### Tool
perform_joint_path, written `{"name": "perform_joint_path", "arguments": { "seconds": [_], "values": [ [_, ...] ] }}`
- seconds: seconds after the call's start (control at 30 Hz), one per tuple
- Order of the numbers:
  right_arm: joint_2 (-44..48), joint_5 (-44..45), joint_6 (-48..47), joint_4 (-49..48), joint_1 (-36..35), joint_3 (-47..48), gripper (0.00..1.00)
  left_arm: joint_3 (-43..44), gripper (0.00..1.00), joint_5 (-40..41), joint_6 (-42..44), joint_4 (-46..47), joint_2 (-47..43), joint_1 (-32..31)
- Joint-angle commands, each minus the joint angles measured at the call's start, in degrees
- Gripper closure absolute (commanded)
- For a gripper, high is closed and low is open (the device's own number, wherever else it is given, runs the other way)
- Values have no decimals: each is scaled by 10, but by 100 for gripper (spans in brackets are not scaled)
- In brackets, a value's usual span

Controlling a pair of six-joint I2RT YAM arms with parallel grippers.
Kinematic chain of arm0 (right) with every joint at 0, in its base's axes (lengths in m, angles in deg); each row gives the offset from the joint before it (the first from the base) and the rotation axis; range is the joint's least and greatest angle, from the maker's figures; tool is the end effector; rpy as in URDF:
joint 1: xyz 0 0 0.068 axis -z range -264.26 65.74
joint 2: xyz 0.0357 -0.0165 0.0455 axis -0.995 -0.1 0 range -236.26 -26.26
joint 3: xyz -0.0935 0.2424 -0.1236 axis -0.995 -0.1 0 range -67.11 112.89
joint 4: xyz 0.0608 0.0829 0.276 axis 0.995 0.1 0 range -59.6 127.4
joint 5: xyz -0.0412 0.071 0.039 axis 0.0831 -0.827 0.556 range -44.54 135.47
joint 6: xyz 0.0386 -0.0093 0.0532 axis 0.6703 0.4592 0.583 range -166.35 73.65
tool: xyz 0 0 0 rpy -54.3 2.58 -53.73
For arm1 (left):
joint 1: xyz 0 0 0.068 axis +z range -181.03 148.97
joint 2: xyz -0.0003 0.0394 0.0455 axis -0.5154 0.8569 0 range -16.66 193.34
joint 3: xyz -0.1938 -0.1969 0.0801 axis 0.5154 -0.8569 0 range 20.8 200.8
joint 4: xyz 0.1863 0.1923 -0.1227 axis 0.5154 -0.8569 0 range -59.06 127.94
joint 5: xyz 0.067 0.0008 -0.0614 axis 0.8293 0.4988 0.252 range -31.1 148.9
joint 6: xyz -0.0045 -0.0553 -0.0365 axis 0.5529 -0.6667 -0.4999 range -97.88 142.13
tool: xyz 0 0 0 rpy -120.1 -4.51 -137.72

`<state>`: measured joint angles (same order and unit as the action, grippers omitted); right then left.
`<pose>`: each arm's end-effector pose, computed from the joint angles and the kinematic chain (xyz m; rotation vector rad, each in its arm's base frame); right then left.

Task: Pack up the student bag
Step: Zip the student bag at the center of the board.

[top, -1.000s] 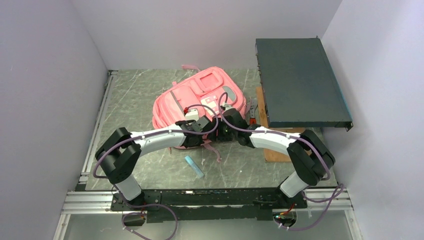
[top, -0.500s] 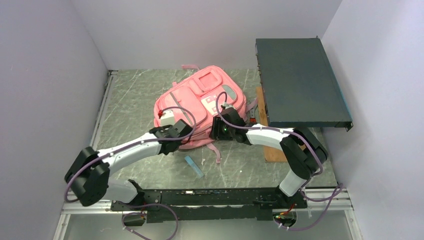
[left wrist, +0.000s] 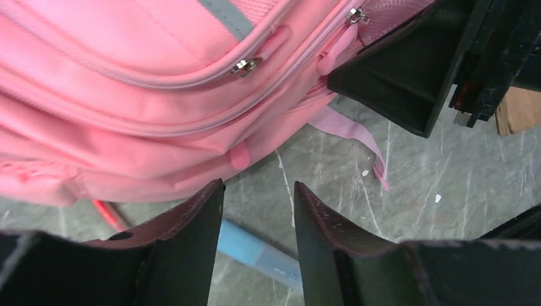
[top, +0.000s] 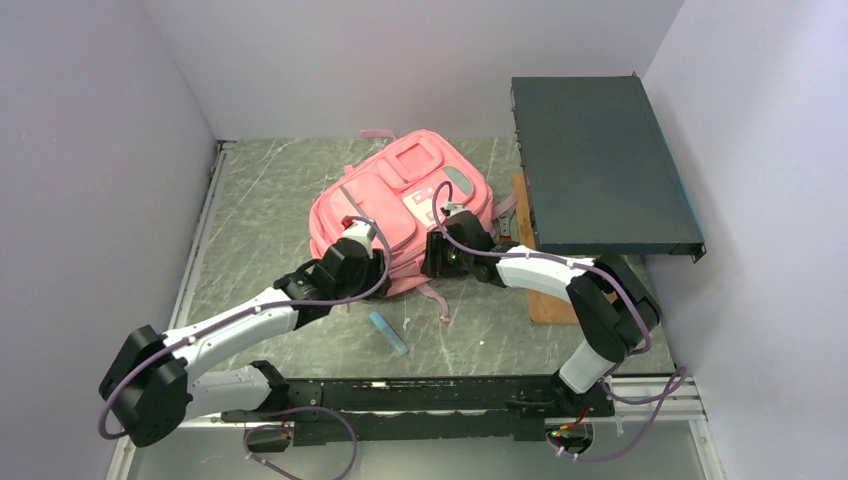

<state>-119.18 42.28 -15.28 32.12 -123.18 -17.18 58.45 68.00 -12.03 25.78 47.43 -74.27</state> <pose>0.2860 0.2346 0.1565 -0.1958 2.4404 0.6417 0.2052 -0.1816 0.2152 0.0940 2.2913 -0.5470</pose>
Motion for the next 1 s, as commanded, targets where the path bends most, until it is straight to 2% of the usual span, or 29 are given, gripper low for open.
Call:
{"name": "perform_joint_path", "arguments": {
  "seconds": [0.0,0.3,0.5,0.83,0.97],
  "values": [
    [10,-20,-7,-15,2,4,44,17,49,-38,36,70,42,-12],
    [30,-19,-5,-15,2,-6,44,44,49,21,49,78,143,-30],
    [23,-26,-4,-33,1,-7,44,69,52,92,52,58,195,-41],
    [8,-31,-3,-37,2,-3,44,121,56,160,44,21,260,-42],
    [2,-35,-3,-36,1,0,44,142,60,172,38,-2,289,-42]
  ]
}}
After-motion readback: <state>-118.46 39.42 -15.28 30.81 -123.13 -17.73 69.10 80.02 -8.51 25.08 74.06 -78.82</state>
